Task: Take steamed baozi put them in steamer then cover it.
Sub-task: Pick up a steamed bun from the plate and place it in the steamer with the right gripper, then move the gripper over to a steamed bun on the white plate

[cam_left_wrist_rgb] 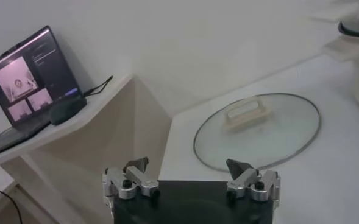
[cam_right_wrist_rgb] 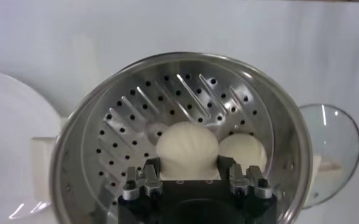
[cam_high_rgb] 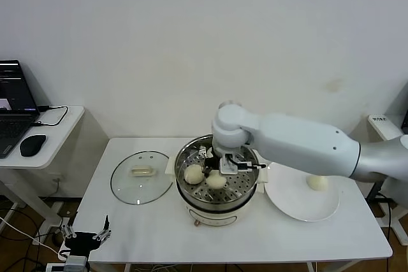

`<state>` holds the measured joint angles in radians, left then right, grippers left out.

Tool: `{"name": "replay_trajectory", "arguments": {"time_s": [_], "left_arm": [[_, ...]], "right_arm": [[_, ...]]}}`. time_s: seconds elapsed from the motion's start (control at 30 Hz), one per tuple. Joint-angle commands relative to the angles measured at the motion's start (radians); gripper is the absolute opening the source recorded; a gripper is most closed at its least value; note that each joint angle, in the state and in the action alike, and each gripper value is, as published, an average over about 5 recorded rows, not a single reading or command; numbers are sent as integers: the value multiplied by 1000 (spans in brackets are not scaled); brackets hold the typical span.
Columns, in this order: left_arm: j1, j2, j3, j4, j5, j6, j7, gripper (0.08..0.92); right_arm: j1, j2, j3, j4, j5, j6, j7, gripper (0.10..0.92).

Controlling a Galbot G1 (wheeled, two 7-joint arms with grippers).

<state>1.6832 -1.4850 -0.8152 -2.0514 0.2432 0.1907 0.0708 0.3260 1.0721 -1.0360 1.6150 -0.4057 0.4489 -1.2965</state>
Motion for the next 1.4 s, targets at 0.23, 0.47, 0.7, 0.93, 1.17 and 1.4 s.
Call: {"name": "replay_trajectory", "arguments": {"time_s": [0.23, 0.47, 0.7, 0.93, 1.17, 1.4], "left_arm": [[0, -2, 3, 1, 3, 0, 0, 823], [3, -2, 4, 1, 0, 1, 2, 823], [3, 0, 4, 0, -6, 2, 3, 823], [0, 0, 6, 1, -5, 3, 5, 823], [-2, 4, 11, -6, -7, 7, 14, 823], [-3, 23, 16, 0, -26, 9, 20, 823]], "right_arm": [[-71, 15, 8, 17, -52, -2, 22, 577], [-69, 10, -1, 25, -43, -15, 25, 577], [-46, -20, -13, 57, -29, -56, 60, 643], [-4, -82, 35, 90, 12, -98, 75, 810], [76, -219, 140, 117, 189, -269, 86, 823], [123, -408, 122, 68, 474, -590, 139, 823]]}}
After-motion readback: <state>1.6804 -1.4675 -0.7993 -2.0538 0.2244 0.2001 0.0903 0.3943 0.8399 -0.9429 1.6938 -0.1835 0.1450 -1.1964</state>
